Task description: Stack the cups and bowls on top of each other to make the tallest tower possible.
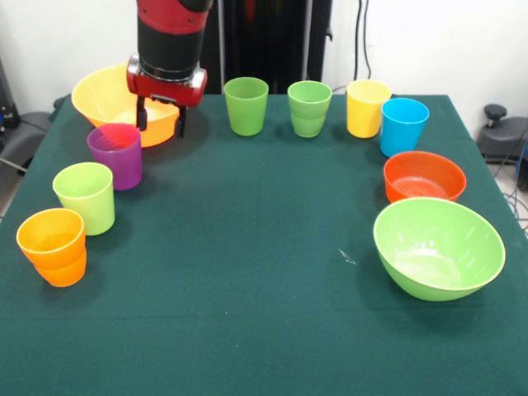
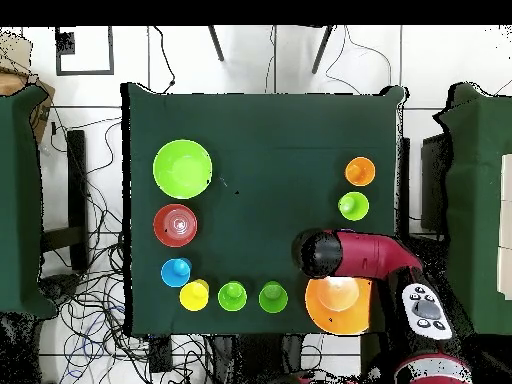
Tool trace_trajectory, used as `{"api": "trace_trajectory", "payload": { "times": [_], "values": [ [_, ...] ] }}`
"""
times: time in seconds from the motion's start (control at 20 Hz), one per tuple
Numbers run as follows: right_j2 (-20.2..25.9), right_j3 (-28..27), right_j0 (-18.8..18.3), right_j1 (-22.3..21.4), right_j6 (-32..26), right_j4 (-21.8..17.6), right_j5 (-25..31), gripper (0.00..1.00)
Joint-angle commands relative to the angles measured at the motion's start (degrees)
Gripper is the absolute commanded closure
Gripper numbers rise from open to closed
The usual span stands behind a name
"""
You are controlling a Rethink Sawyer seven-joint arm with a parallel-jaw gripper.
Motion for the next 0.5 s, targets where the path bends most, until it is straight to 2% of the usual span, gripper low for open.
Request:
{"api": "trace_trajectory", "payload": {
  "times": [0.05,0.3,0.5],
  "values": [
    [6.1,2.7,-1.2,-5.6,-4.3,-0.7,3.0,0.0],
    [7.5,5.8,-2.8,-10.6,-6.9,-0.2,5.3,0.0],
    [7.7,7.0,-3.0,-11.8,-7.0,-1.2,5.2,0.0]
  ]
}}
